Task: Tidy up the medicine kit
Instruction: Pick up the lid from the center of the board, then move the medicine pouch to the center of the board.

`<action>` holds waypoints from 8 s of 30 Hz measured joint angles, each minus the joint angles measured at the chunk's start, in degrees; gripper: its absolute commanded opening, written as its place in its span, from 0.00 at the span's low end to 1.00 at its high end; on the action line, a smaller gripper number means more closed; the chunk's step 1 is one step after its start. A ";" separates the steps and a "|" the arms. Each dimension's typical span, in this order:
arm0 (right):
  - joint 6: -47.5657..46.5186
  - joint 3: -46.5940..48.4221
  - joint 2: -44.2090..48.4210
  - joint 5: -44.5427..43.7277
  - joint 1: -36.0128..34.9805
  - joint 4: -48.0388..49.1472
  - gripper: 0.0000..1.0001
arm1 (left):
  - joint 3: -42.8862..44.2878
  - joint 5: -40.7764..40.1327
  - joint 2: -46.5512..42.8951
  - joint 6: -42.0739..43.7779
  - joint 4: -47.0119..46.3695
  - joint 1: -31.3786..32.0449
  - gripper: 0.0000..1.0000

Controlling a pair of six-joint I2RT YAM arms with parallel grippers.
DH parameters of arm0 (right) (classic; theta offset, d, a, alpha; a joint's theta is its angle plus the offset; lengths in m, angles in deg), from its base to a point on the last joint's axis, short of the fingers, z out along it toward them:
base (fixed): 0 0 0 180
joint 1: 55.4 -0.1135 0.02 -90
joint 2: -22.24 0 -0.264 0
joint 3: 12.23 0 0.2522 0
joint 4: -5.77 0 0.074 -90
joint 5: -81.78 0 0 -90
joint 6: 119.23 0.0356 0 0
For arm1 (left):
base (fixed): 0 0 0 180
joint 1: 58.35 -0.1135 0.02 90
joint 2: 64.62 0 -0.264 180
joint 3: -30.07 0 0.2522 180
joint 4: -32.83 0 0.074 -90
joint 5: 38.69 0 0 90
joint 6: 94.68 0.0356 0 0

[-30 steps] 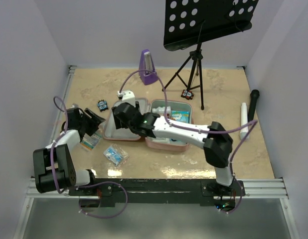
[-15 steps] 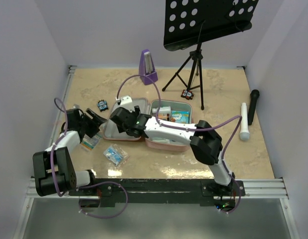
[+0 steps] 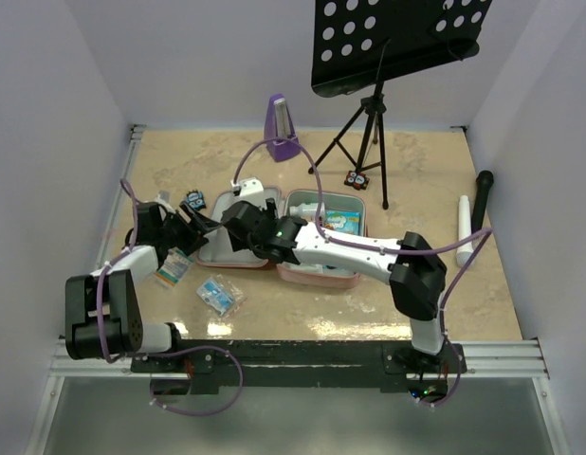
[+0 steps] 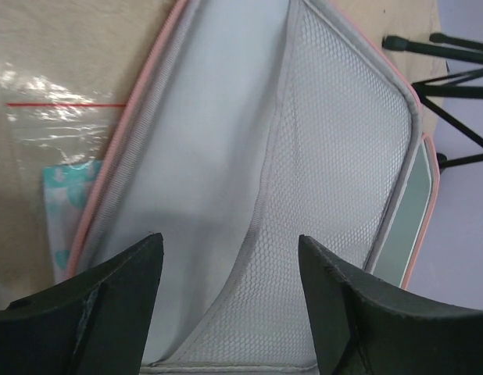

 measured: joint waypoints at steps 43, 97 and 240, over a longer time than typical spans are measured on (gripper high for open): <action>0.04 17.42 -6.47 12.39 10.38 -2.82 0.75 | 8.11 -2.10 -12.83 11.72 3.80 14.64 0.03; -2.64 28.57 -15.08 18.34 12.04 -5.64 0.06 | 19.34 -10.19 -15.50 14.88 19.67 17.33 0.56; -1.99 -39.17 16.02 7.93 -17.33 23.85 0.66 | 16.17 -16.72 -26.49 9.66 22.53 12.81 0.00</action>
